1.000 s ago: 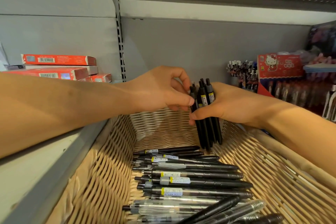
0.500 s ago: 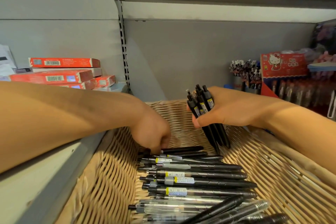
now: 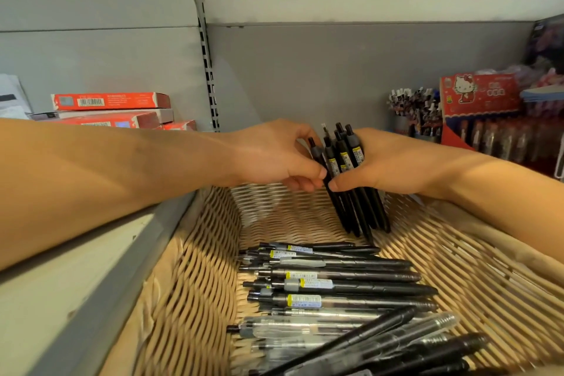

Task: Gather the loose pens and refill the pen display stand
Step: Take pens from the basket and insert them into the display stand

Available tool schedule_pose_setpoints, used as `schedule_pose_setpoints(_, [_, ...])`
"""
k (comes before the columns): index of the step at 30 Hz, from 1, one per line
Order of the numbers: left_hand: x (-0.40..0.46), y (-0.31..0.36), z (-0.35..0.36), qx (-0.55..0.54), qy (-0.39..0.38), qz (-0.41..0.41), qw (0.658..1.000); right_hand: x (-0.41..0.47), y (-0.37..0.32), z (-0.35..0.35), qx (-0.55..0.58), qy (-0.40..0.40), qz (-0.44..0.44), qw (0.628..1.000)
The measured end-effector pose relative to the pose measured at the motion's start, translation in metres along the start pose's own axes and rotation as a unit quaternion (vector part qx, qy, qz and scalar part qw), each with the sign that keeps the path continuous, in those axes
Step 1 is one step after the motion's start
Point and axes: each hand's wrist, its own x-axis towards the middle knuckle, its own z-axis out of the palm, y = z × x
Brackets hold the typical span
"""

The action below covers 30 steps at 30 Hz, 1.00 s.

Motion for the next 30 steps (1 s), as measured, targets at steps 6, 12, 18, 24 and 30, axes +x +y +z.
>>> schedule_pose_setpoints(6, [-0.008,0.001,0.0,-0.047,-0.037,-0.01,0.998,-0.001,0.0,0.002,-0.017,-0.008,-0.004,1.0])
schedule_pose_setpoints(12, [-0.003,0.004,0.003,-0.012,0.023,-0.013,1.0,-0.005,-0.003,0.001,-0.011,-0.032,-0.015,0.999])
schedule_pose_setpoints(18, [-0.012,0.023,0.002,0.121,0.095,0.049,0.987,-0.013,-0.017,-0.008,0.107,0.017,-0.012,0.994])
schedule_pose_setpoints(24, [-0.052,0.08,-0.02,-0.052,0.134,0.11,0.984,-0.021,-0.084,-0.017,0.149,0.09,-0.018,0.985])
schedule_pose_setpoints(30, [-0.128,0.075,-0.071,-0.121,0.234,0.16,0.951,-0.021,-0.191,0.025,0.279,0.106,-0.05,0.953])
